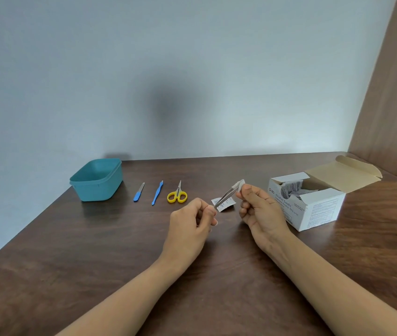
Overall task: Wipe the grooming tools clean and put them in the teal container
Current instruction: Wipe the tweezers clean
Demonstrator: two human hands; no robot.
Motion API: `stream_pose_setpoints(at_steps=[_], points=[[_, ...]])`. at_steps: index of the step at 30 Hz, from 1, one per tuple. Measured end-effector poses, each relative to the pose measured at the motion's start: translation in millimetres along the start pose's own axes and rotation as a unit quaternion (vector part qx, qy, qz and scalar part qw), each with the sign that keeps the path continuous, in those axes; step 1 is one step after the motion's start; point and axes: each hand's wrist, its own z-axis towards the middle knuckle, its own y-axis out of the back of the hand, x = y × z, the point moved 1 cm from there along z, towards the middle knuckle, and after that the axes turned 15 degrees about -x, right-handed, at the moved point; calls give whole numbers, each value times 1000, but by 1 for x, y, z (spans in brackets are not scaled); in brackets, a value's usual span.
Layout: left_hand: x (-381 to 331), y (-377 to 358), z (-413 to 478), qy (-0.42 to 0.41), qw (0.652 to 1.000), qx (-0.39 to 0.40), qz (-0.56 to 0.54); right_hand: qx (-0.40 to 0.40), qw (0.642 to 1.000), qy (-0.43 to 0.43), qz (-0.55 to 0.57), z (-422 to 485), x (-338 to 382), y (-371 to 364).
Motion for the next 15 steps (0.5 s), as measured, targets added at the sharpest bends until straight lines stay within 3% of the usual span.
stream_pose_setpoints(at_steps=[15], points=[[-2, -1, -3, -49, 998, 31, 34, 6, 1000, -3, -6, -1, 2, -1]])
